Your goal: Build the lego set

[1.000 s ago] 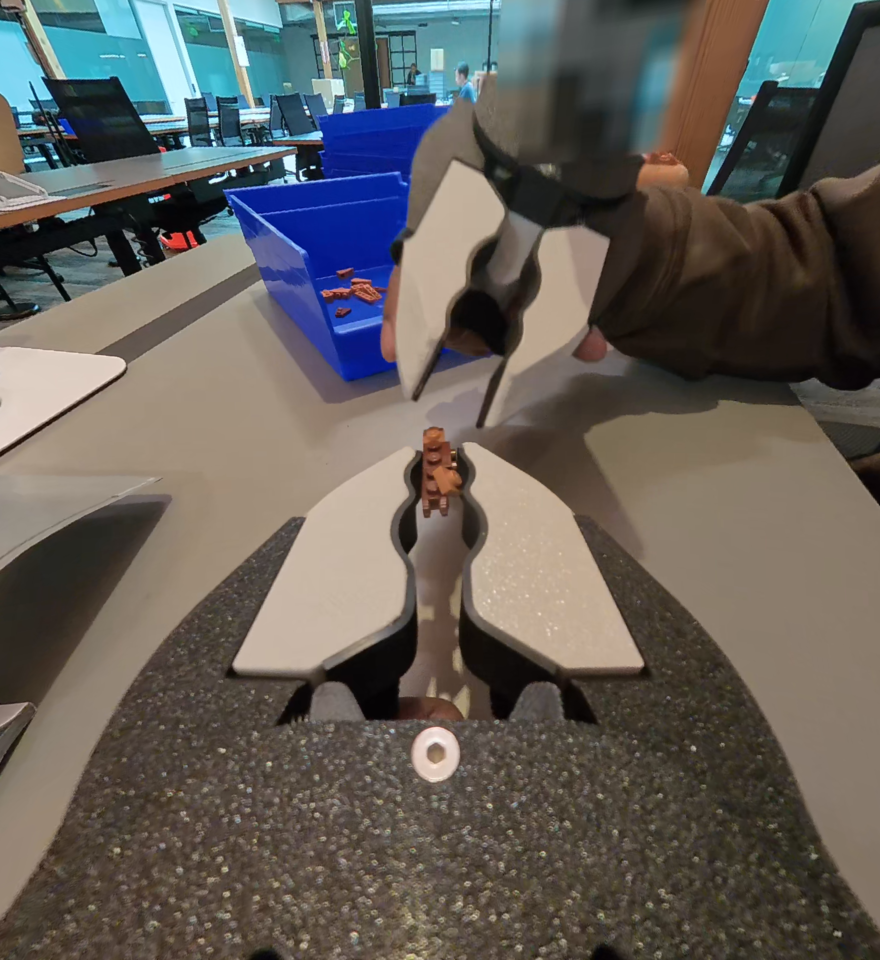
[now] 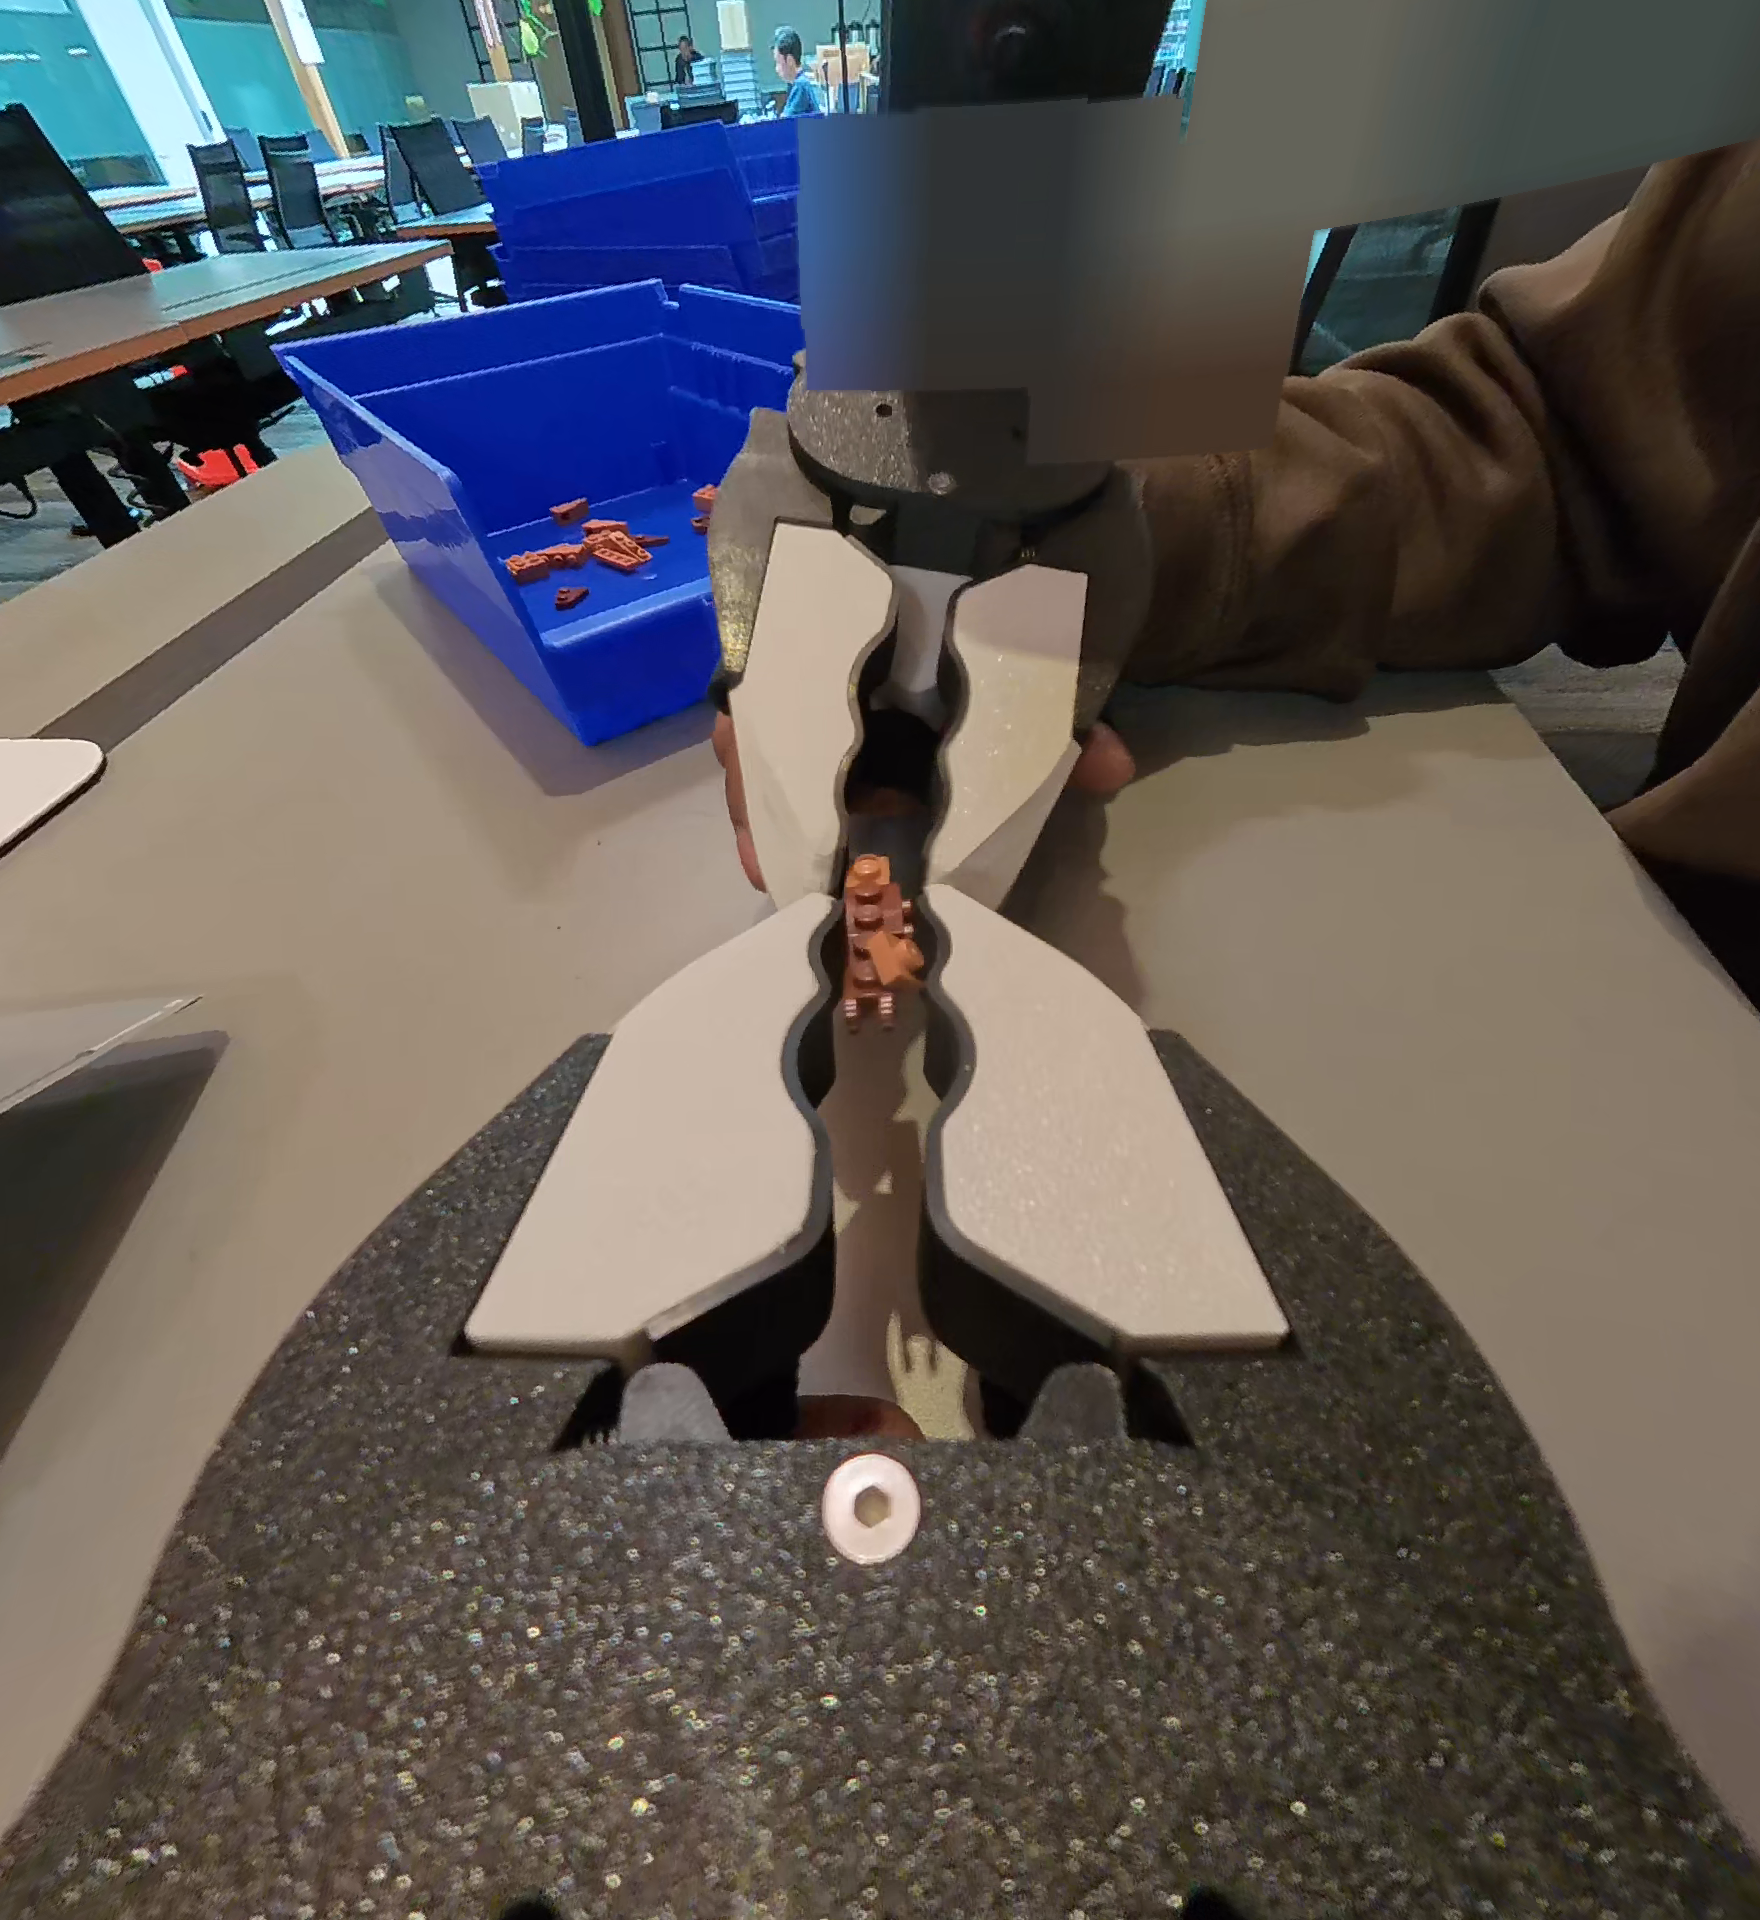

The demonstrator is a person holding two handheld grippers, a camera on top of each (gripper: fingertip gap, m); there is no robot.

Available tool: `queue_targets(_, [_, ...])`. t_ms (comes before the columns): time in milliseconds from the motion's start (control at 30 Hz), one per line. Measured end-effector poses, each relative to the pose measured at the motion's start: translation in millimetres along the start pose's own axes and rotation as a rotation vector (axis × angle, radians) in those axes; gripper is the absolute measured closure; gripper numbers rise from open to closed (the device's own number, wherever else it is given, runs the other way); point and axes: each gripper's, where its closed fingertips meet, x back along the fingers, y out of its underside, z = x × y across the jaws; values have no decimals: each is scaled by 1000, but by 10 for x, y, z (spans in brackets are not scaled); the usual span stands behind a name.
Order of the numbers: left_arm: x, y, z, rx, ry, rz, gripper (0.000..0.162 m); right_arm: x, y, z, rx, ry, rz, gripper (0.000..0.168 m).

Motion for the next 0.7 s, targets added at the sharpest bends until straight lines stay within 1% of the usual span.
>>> queue_targets(33, [-1, -4, 3, -1, 2, 2, 150, 4, -4, 7, -1, 2, 3, 157])
queue_targets(433, [-24, 44, 24, -46, -6, -33, 149, 8, 48, -25, 3, -30, 2, 160])
queue_targets(700, [-18, 89, 95, -25, 54, -63, 150, 7, 76, -88, 29, -64, -7, 160])
